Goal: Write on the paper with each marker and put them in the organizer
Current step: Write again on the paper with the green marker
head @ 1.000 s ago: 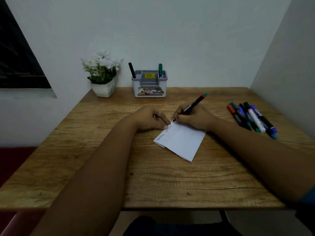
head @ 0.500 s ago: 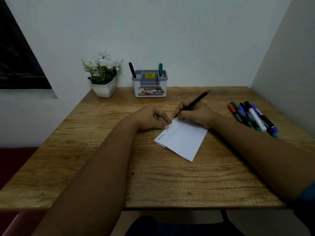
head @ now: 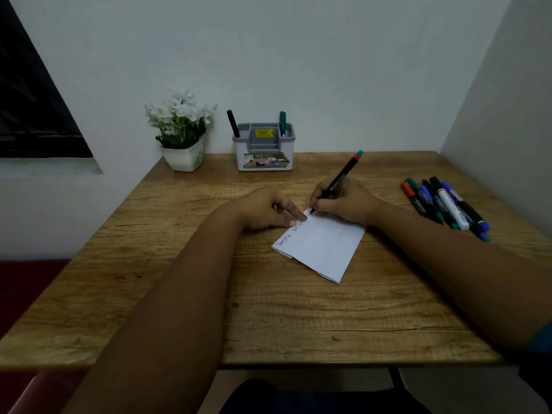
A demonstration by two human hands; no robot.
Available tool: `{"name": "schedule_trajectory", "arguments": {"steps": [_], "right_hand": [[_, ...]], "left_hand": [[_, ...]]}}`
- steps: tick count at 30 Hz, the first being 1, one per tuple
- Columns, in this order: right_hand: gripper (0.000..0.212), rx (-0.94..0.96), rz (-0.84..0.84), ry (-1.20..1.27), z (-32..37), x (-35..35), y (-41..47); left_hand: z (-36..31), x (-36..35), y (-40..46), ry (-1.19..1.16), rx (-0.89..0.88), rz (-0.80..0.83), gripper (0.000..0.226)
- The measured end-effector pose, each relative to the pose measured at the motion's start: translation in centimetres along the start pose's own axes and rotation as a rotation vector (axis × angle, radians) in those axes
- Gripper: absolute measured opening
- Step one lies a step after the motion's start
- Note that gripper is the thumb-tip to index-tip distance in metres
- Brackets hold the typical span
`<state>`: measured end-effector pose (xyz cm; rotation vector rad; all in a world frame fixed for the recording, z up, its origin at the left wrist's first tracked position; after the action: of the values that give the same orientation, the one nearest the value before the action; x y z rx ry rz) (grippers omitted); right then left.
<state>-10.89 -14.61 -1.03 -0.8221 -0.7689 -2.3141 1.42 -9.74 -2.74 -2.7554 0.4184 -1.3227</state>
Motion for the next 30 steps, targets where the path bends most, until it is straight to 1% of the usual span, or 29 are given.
{"name": "schedule_trajectory", "arguments": {"steps": [5, 9, 15, 19, 22, 27, 30], "right_hand": [[0.012, 0.009, -0.016, -0.001, -0.09, 0.05, 0.02], [0.005, -0.003, -0.053, 0.033, -0.42, 0.35, 0.03], [0.008, 0.011, -0.031, -0.016, -0.32, 0.25, 0.13], [0.009, -0.001, -0.068, -0.001, -0.56, 0.6, -0.01], [0.008, 0.018, -0.06, -0.038, -0.41, 0.6, 0.04], [0.006, 0.016, -0.06, -0.041, -0.51, 0.56, 0.08], [0.008, -0.005, -0.077, -0.006, -0.84, 0.64, 0.04]], "left_hand": [[0.04, -0.02, 0.0, -0.012, 0.008, 0.003, 0.025], [-0.08, -0.14, 0.01, 0.007, 0.006, 0.012, 0.025], [-0.18, -0.19, -0.07, -0.004, 0.001, 0.013, 0.025], [-0.19, -0.09, -0.06, 0.004, -0.005, 0.007, 0.025], [-0.21, -0.11, -0.02, 0.004, -0.007, 0.011, 0.025], [0.03, -0.01, 0.14, 0.003, 0.007, 0.005, 0.025], [0.0, 0.05, 0.16, 0.013, -0.002, 0.001, 0.025]]}}
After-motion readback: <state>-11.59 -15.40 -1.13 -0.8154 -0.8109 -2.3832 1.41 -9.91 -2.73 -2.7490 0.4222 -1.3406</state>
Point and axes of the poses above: each hand's wrist, its own y-axis towards the middle knuckle, its own x-axis out of the back of the hand, z = x × y, the point moved 10 cm from there along y, towards the middle knuckle, and after that the axes turned 9 degrees about x, right-handed, at the moved point
